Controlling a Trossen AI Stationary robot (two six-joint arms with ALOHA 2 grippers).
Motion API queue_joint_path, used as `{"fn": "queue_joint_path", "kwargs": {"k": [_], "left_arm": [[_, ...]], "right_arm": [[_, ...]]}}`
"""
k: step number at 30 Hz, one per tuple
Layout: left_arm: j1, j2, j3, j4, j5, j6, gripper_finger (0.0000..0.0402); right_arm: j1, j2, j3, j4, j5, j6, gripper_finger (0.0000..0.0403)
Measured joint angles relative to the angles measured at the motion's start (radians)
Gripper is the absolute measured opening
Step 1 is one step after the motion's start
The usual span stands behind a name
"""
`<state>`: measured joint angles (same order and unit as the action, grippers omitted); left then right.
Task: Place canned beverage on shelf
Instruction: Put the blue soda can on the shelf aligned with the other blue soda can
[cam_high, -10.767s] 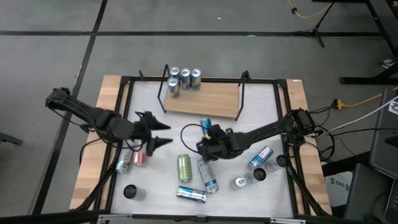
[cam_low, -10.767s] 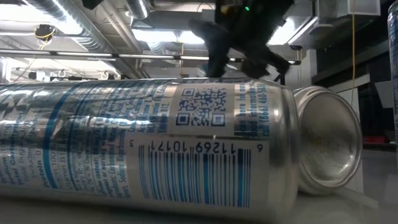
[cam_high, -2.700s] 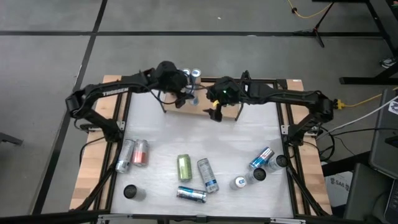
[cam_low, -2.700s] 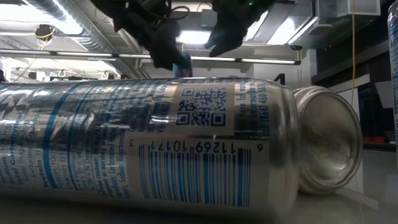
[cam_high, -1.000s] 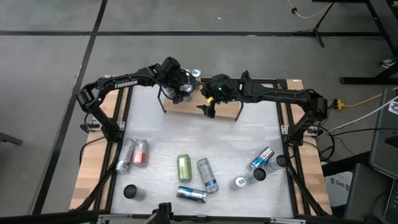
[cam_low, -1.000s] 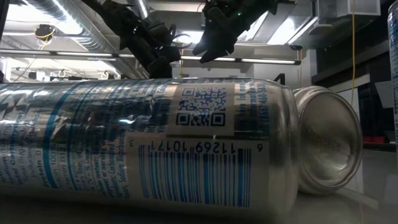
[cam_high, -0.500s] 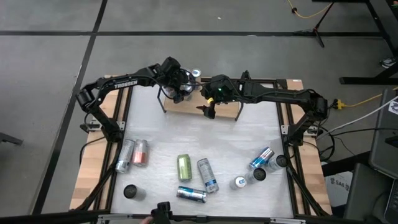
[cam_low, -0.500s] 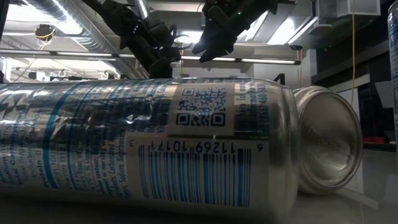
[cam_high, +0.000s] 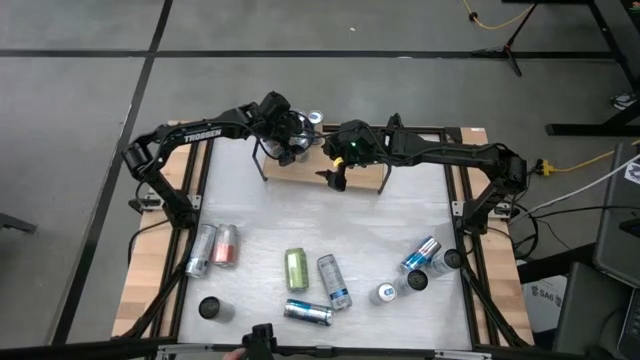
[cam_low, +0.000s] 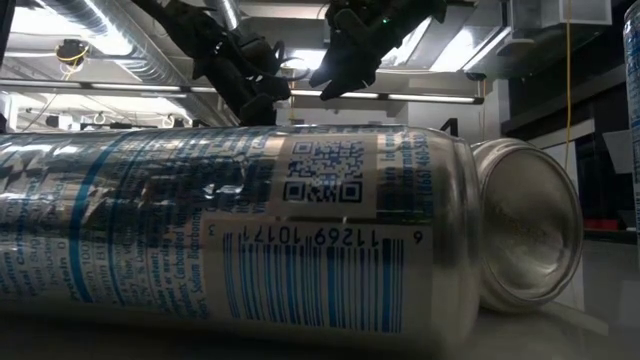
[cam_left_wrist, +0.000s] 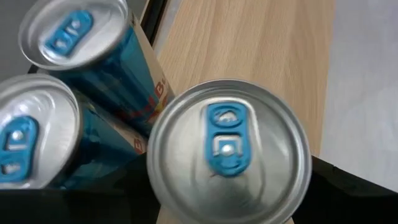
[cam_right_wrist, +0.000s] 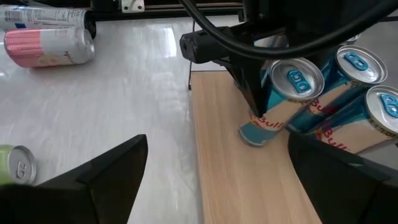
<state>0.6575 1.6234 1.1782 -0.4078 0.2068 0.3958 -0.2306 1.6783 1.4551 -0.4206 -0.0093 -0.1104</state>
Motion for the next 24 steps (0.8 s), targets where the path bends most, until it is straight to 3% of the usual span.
{"fn": "queue_joint_path", "kwargs": {"k": [11,24], "left_arm": [[0.001,0.0,0.0,0.001,-0.025,-0.002,0.0316],[-0.006,-0.088,-0.001,0.027,-0.099,-0.003,0.0319]], "right_arm": [[0.0,0.0,0.0,0.0,-0.002,0.0,0.0376],[0.0,0.0,0.0,0.0,-0.002,0.0,0.0376]]}}
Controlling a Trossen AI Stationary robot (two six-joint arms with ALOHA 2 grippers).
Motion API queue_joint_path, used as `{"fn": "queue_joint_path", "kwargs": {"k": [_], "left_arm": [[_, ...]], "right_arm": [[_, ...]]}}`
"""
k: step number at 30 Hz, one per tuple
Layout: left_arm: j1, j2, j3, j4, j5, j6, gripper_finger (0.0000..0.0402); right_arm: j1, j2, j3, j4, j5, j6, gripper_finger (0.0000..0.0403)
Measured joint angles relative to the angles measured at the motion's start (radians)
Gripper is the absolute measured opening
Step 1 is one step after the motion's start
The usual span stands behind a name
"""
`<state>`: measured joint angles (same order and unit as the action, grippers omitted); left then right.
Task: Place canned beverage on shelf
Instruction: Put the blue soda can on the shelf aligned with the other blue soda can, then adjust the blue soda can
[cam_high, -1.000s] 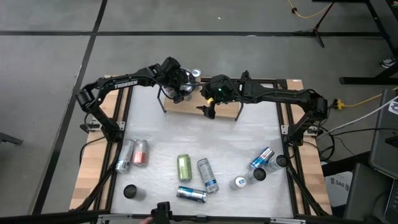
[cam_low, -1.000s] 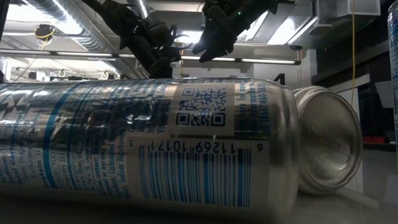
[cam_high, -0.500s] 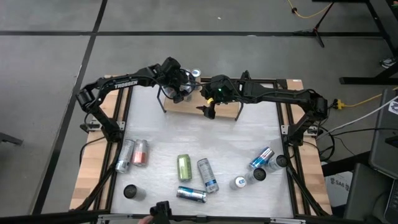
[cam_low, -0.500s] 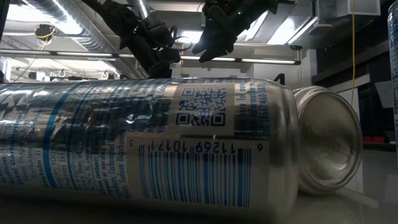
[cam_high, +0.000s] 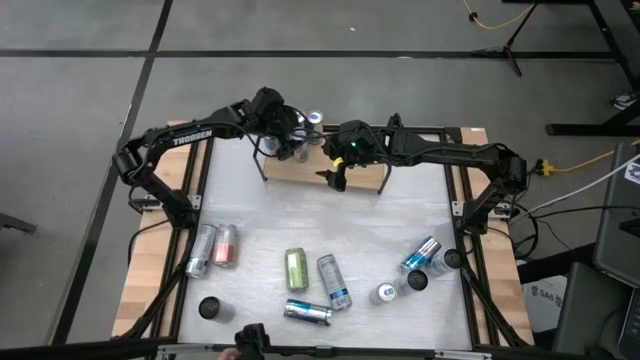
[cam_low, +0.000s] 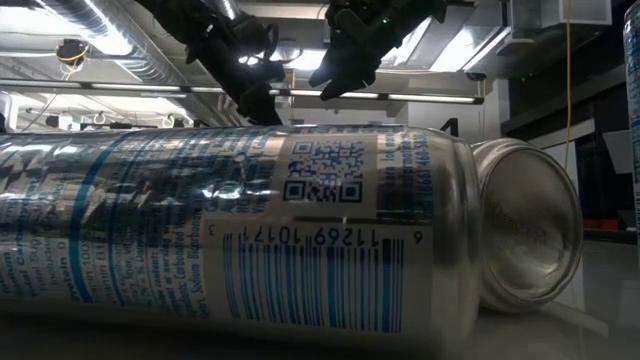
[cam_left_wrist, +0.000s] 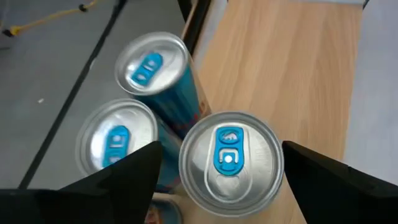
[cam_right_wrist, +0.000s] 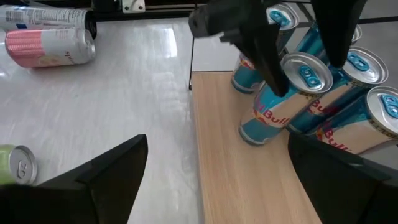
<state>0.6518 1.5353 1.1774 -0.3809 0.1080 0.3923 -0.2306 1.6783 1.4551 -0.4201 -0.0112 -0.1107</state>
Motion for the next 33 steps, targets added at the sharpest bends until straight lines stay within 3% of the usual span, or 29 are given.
{"fn": "queue_joint_path", "kwargs": {"k": [13,20,25,33], "left_arm": [[0.0,-0.136,0.0,0.0,-0.009,-0.056,0.0319],[0.008,-0.261,0.0,-0.04,-0.188,-0.146,0.0319],[0.059,-0.337,0.0,-0.161,-0.333,-0.272,0.0319],[0.211,-0.381,-0.005,-0.457,-0.352,-0.471,0.0319]], "right_arm": [[0.001,0.062,0.001,0.023,0.019,0.0,0.0376],[0.001,0.11,0.001,0.048,0.02,0.0,0.0376],[0.001,0.139,0.001,0.069,0.019,0.001,0.0376],[0.001,0.141,0.001,0.07,0.019,0.001,0.0376]]}}
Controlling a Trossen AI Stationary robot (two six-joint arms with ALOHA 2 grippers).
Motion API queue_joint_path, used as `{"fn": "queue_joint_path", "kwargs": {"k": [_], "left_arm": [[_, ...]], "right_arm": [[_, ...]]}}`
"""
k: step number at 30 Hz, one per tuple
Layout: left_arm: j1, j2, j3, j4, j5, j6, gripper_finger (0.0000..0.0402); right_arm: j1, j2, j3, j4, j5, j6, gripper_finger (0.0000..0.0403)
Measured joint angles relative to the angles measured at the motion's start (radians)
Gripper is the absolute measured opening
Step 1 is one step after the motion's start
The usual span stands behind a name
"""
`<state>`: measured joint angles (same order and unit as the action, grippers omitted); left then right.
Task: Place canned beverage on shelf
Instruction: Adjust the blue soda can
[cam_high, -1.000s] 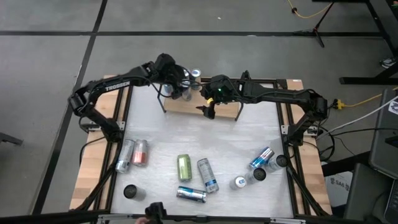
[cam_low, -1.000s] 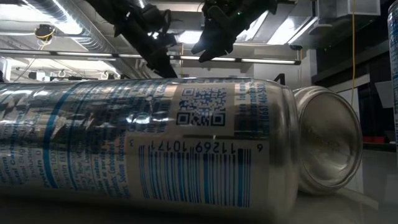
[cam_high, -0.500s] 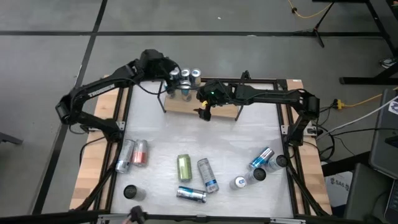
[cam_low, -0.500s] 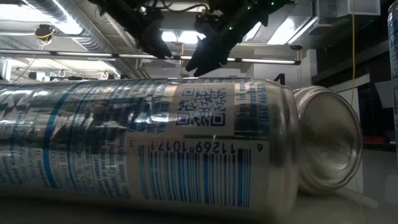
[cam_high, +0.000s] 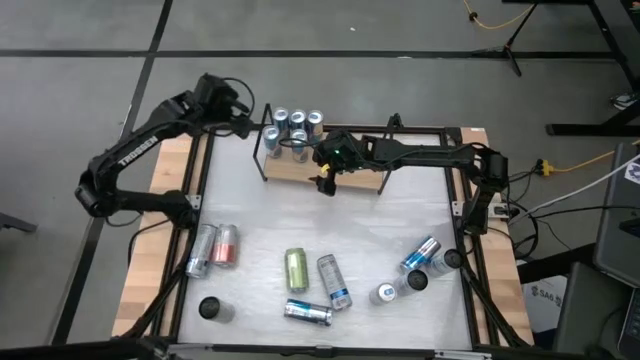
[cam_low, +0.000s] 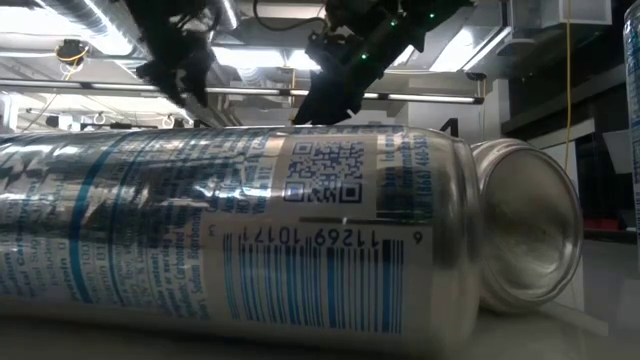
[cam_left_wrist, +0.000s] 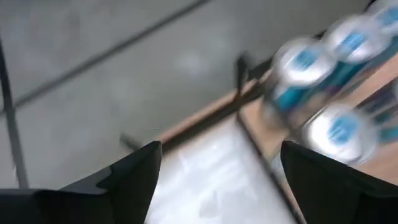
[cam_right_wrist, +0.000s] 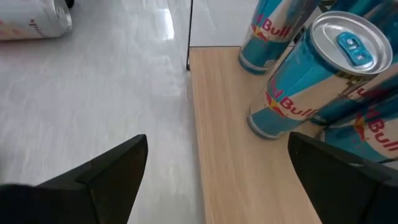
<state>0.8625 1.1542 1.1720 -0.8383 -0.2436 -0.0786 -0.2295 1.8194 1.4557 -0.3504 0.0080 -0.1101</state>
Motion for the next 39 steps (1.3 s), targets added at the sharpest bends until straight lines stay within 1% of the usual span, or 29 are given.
{"fn": "queue_joint_path", "kwargs": {"k": [2,3,5,9,11,13,17,21,27,31,34,39], "left_arm": [[0.04,-0.001,-0.029,-0.019,0.017,-0.022,0.0318],[0.06,-0.001,-0.049,-0.015,0.051,-0.027,0.0317],[0.107,0.001,-0.096,0.013,0.149,-0.037,0.0313],[0.186,0.003,-0.213,0.156,0.319,-0.053,0.0302],[0.214,0.008,-0.27,0.223,0.379,-0.078,0.0297],[0.229,0.015,-0.317,0.29,0.415,-0.101,0.0291],[0.23,0.036,-0.387,0.383,0.456,-0.155,0.0283],[0.213,0.058,-0.415,0.427,0.488,-0.178,0.0278],[0.175,0.106,-0.418,0.444,0.49,-0.207,0.028],[0.15,0.135,-0.416,0.474,0.514,-0.236,0.028],[0.138,0.148,-0.416,0.507,0.528,-0.257,0.0281],[0.136,0.15,-0.417,0.515,0.535,-0.283,0.0281]], "right_arm": [[0.0,0.0,0.0,0.003,0.0,0.0,0.0376],[0.0,0.0,0.0,0.002,0.0,0.0,0.0376],[0.0,0.0,0.0,0.001,0.0,0.0,0.0376],[0.0,0.0,0.0,0.001,0.0,0.0,0.0376],[0.0,0.0,0.0,0.001,0.0,0.0,0.0376],[0.0,0.0,0.0,0.002,0.0,0.0,0.0376],[0.0,0.0,0.0,0.012,0.0,0.0,0.0376],[0.0,0.0,0.0,0.013,0.002,0.0,0.0376],[0.0,0.0,0.0,0.013,0.007,0.0,0.0376],[0.0,0.0,0.0,0.013,0.007,0.0,0.0376],[0.0,0.0,0.0,0.013,0.007,0.0,0.0376],[0.0,0.0,0.0,0.013,0.007,0.0,0.0376]]}}
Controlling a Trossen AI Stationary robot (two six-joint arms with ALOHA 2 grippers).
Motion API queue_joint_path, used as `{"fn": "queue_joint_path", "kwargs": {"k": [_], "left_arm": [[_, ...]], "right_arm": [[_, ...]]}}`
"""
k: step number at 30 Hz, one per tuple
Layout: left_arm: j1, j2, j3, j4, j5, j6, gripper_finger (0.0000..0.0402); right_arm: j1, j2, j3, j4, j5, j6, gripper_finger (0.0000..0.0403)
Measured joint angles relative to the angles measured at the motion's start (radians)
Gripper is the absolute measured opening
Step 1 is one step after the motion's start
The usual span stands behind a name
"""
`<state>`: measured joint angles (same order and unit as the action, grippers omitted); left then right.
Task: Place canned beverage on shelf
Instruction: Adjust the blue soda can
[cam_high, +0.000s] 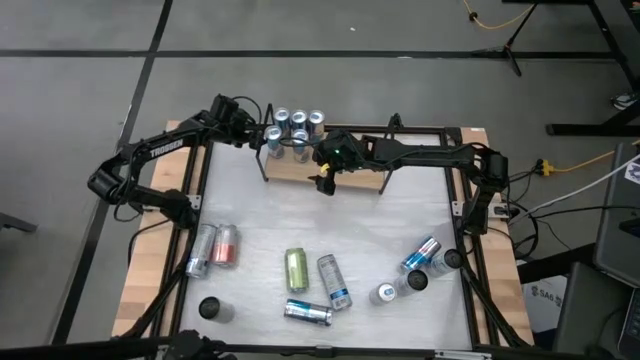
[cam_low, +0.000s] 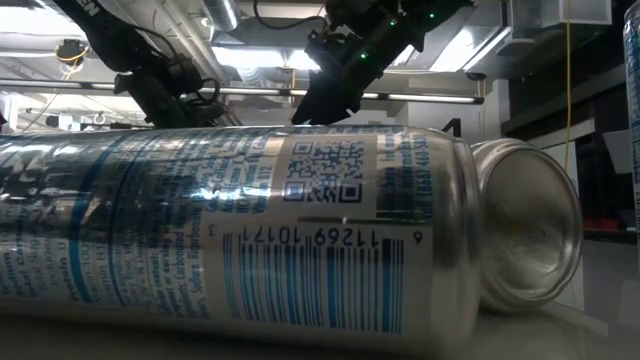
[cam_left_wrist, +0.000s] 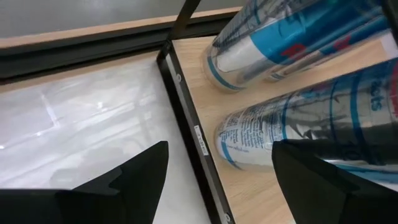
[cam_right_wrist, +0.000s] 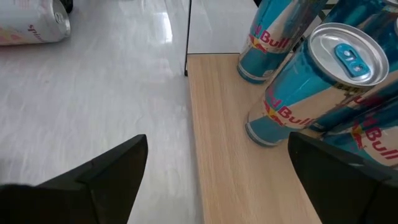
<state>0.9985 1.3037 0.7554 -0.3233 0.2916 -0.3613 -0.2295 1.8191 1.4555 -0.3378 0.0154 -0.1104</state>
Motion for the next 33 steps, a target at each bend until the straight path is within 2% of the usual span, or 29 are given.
{"fn": "queue_joint_path", "kwargs": {"k": [12,22,29,33], "left_arm": [[0.001,0.0,-0.001,-0.001,0.047,-0.107,0.0281],[0.0,0.0,-0.001,-0.001,0.134,-0.112,0.0281],[0.003,0.0,-0.001,0.002,0.057,-0.108,0.0281],[0.017,0.0,-0.001,0.002,0.052,-0.103,0.0281]], "right_arm": [[0.0,0.0,0.0,0.0,0.0,0.0,0.0376],[0.0,0.0,0.0,0.0,0.0,0.0,0.0376],[0.0,0.0,0.0,0.0,0.0,0.0,0.0376],[0.0,-0.001,0.0,-0.001,0.0,0.0,0.0376]]}}
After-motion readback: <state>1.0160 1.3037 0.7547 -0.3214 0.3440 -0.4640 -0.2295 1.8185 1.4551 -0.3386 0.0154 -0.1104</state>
